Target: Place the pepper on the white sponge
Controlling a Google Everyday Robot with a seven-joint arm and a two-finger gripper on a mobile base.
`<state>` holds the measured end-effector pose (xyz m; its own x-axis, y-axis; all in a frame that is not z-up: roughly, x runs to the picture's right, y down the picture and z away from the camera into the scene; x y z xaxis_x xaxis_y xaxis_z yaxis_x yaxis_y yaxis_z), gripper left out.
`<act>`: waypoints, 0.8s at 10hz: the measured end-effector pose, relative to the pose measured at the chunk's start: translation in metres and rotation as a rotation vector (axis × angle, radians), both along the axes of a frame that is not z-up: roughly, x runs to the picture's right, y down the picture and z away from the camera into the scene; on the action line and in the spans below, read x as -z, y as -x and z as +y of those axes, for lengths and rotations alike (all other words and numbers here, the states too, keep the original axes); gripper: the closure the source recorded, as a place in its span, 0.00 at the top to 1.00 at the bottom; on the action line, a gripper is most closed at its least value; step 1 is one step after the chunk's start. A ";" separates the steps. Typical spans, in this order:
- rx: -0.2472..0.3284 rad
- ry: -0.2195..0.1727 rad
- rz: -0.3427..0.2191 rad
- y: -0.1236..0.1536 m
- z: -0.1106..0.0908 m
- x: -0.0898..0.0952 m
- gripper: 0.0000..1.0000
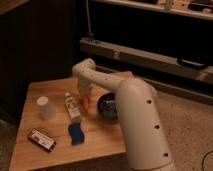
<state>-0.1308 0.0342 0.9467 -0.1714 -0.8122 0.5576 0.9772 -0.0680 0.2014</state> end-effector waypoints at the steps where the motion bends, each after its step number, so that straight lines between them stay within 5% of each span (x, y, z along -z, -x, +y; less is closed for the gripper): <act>1: -0.002 0.000 -0.004 0.000 -0.001 0.002 0.07; 5: -0.029 0.002 -0.030 -0.020 -0.011 0.037 0.07; 8: -0.030 0.016 -0.067 -0.045 0.013 0.107 0.07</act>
